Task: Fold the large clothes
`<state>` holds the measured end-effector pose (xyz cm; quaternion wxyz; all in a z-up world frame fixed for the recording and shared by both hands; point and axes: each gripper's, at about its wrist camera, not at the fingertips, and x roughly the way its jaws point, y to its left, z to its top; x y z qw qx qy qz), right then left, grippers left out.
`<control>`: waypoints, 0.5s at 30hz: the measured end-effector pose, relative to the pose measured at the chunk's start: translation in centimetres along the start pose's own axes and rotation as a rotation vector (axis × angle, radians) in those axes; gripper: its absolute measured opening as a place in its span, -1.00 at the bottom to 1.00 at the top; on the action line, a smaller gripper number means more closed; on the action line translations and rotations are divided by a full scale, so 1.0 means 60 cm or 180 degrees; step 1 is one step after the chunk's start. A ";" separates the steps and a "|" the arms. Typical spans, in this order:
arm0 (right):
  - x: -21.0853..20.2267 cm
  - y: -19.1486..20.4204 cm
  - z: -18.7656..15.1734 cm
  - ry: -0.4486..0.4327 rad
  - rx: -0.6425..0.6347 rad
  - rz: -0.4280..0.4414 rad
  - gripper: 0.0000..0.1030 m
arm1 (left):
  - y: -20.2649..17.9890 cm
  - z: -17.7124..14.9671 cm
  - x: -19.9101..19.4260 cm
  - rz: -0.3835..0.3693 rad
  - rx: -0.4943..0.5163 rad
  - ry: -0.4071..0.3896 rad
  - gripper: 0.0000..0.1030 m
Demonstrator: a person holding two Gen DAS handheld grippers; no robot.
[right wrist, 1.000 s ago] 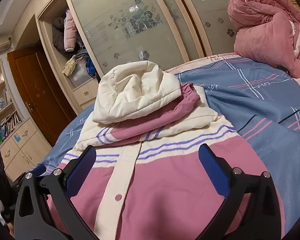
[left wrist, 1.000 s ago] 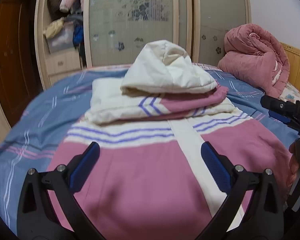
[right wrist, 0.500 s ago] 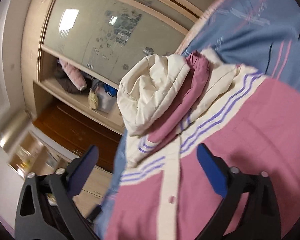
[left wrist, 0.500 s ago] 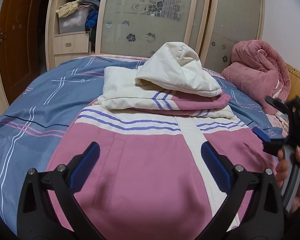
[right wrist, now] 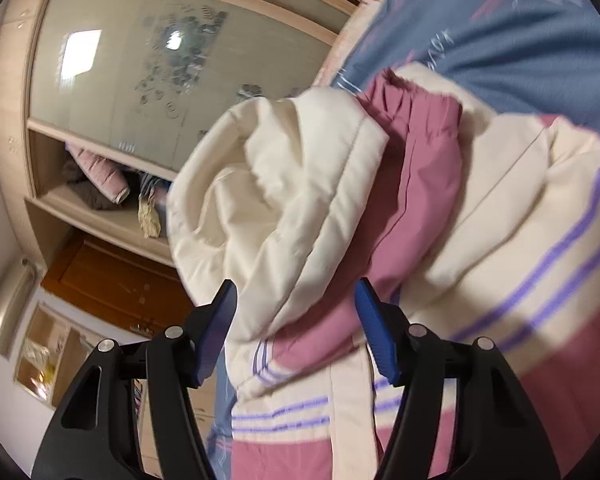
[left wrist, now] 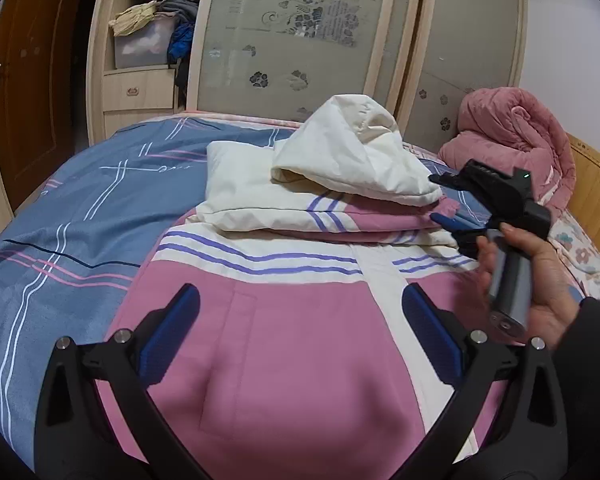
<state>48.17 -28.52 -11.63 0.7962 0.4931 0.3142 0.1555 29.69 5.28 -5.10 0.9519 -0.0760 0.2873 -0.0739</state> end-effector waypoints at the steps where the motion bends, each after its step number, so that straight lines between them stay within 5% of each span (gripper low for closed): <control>1: 0.014 -0.004 0.004 -0.0018 0.0025 -0.0015 0.15 | 0.003 0.003 0.002 -0.0001 -0.0029 0.0007 0.96; 7: 0.076 -0.023 -0.004 0.0120 0.0497 0.0211 -0.14 | 0.013 0.017 -0.003 -0.0037 -0.0099 -0.0037 0.96; 11: 0.095 0.039 -0.047 0.0203 0.0084 0.0280 -0.73 | 0.017 0.020 -0.003 -0.0031 -0.0121 -0.0052 0.96; 15: 0.085 0.089 -0.109 0.0260 -0.0210 0.0277 -0.80 | 0.026 0.021 -0.002 -0.0012 -0.0164 -0.0035 0.96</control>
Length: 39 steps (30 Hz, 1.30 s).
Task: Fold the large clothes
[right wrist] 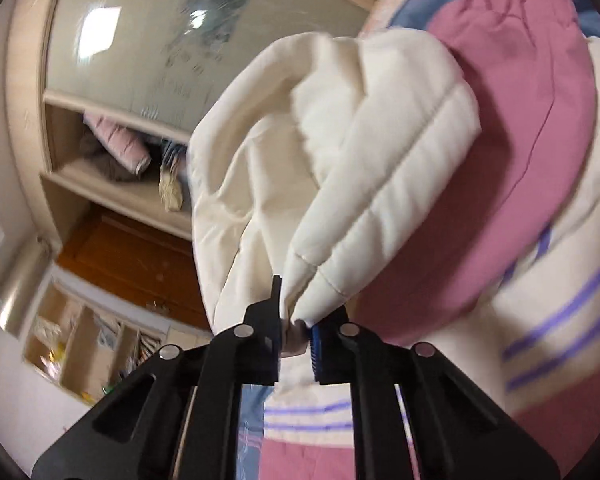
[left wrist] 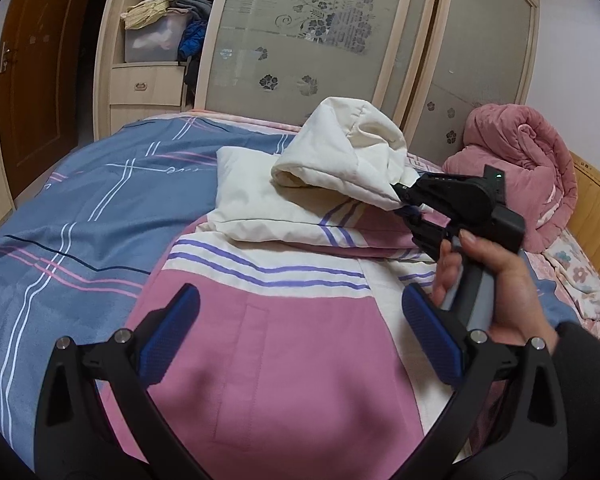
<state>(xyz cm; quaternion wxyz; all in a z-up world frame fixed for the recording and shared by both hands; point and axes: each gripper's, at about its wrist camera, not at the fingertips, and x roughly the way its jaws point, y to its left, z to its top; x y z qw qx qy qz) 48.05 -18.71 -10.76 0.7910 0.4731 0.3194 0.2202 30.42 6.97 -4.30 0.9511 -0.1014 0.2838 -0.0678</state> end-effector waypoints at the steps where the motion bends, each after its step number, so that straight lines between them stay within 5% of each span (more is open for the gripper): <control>1: -0.004 0.006 -0.017 0.0029 -0.0017 -0.0005 -0.80 | 0.003 0.001 -0.002 0.0005 -0.0016 -0.0008 0.96; 6: -0.034 -0.018 -0.090 0.0095 -0.0037 -0.0301 -0.80 | 0.013 0.004 -0.008 -0.0005 -0.0068 -0.0033 0.96; 11: -0.062 -0.088 -0.086 -0.0007 0.0099 -0.0579 -0.69 | 0.009 0.000 -0.004 0.0013 -0.0017 0.0011 0.96; 13: -0.077 -0.087 -0.083 -0.0007 -0.0065 -0.0617 -0.42 | 0.006 -0.002 -0.004 0.0016 0.0014 0.0026 0.96; 15: -0.108 -0.079 -0.083 -0.0067 -0.0123 -0.0485 0.27 | 0.004 -0.004 -0.006 0.0025 0.0048 0.0019 0.96; 17: -0.149 -0.071 -0.085 -0.0125 -0.0172 -0.0365 0.58 | 0.002 -0.007 -0.007 0.0043 0.0090 0.0015 0.96; 23: -0.330 -0.024 -0.140 -0.0205 -0.1093 -0.0340 0.77 | -0.004 -0.020 -0.026 0.0053 0.0223 -0.0001 0.96; 26: -0.421 0.004 -0.179 -0.0537 -0.1627 -0.0571 0.97 | -0.014 -0.031 -0.052 0.0022 0.0335 -0.0040 0.96; 29: -0.492 0.014 -0.225 -0.0898 -0.2011 -0.0763 0.97 | -0.024 -0.047 -0.082 0.0028 0.0423 -0.0072 0.96; 33: -0.522 0.016 -0.251 -0.1228 -0.2440 -0.1348 0.97 | -0.046 -0.076 -0.120 0.0102 0.0528 -0.0208 0.96; 39: -0.499 -0.011 -0.261 -0.0980 -0.2665 -0.1730 0.97 | -0.060 -0.131 -0.152 0.0160 0.0485 -0.0290 0.96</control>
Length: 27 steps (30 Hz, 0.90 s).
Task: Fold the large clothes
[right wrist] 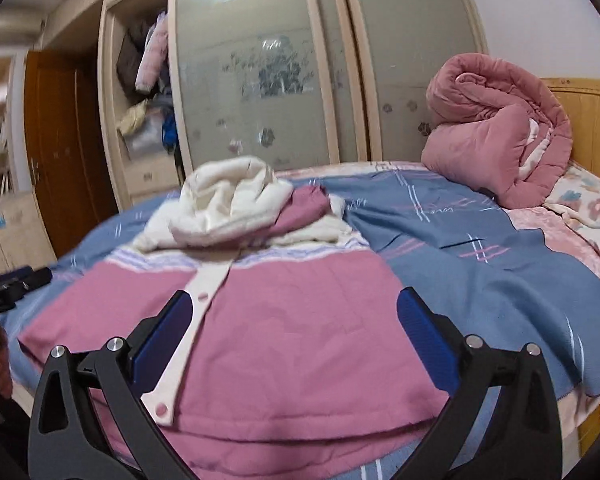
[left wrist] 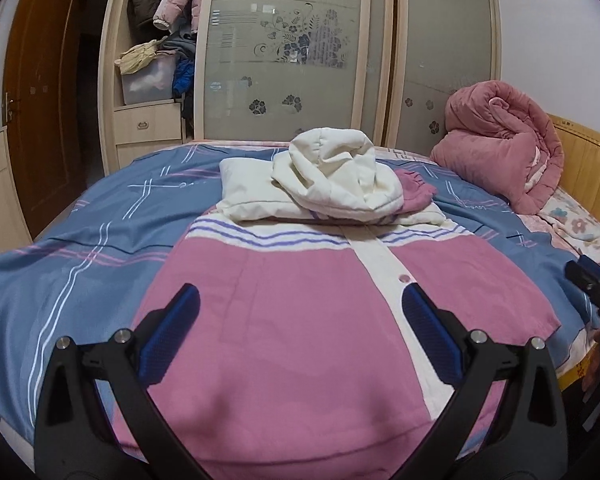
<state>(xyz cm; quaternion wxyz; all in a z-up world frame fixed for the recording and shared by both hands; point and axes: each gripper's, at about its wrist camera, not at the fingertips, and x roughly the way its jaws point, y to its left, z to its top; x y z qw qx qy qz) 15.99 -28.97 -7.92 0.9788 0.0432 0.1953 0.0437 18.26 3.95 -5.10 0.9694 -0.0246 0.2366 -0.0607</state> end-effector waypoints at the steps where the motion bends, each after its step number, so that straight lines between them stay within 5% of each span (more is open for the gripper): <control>1: 0.003 0.000 -0.002 0.0025 -0.0048 -0.0014 0.97 | -0.005 -0.005 -0.005 0.0028 0.0017 -0.0026 0.96; 19: -0.026 -0.012 -0.014 0.0006 -0.0115 -0.0018 0.97 | -0.019 -0.011 0.012 -0.0031 0.0049 0.0066 0.96; 27: -0.058 0.020 -0.038 -0.0252 -0.0893 -0.0058 0.97 | -0.008 -0.021 -0.004 -0.0035 0.0154 0.0075 0.96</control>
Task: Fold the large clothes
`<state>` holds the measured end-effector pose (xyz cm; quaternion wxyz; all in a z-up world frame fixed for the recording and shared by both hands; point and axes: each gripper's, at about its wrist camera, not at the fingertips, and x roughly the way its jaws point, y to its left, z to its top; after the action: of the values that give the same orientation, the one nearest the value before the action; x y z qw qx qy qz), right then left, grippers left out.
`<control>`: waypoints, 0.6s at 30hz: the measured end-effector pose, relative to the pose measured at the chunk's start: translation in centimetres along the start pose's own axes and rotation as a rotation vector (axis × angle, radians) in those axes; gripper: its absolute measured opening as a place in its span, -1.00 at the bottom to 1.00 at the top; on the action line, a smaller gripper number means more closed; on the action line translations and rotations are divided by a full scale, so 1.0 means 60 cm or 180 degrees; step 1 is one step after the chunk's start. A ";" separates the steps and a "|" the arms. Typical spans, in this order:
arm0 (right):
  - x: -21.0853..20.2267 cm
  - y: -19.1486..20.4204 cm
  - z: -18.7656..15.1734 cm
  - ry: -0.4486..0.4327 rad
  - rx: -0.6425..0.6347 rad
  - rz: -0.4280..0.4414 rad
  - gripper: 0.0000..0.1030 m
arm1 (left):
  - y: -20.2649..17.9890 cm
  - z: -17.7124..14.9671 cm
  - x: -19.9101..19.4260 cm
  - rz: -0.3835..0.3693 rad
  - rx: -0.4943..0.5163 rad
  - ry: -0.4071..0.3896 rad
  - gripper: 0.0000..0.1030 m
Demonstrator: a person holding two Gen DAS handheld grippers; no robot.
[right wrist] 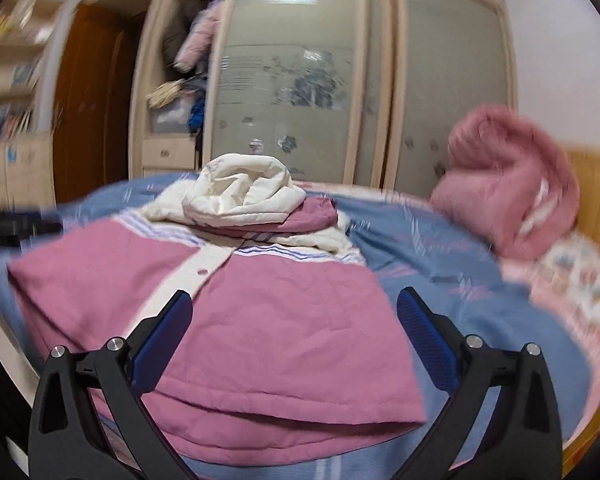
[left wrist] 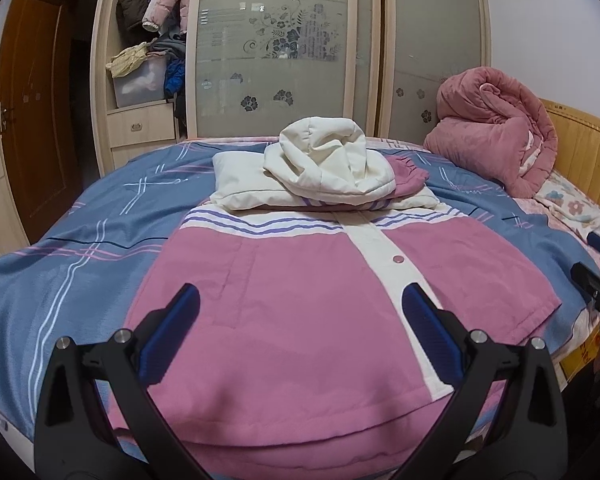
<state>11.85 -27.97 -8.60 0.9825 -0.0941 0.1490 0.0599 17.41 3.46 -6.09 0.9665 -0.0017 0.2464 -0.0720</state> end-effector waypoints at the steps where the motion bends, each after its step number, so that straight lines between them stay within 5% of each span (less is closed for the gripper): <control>1: -0.004 0.007 -0.006 -0.0022 -0.0175 -0.0045 0.97 | 0.004 -0.003 -0.004 0.0010 0.0016 0.0000 0.96; 11: -0.002 0.074 -0.118 0.0206 -0.1691 -0.0172 0.97 | 0.033 -0.028 -0.028 -0.0026 0.0063 0.0073 0.96; 18: 0.017 0.089 -0.170 0.0411 -0.2152 -0.0163 0.97 | 0.026 -0.036 -0.029 -0.0060 0.0173 0.0126 0.96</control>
<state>9.15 -24.73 -19.36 0.8855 -0.4216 0.1801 0.0751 15.09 5.34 -7.24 0.9604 0.0237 0.2633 -0.0878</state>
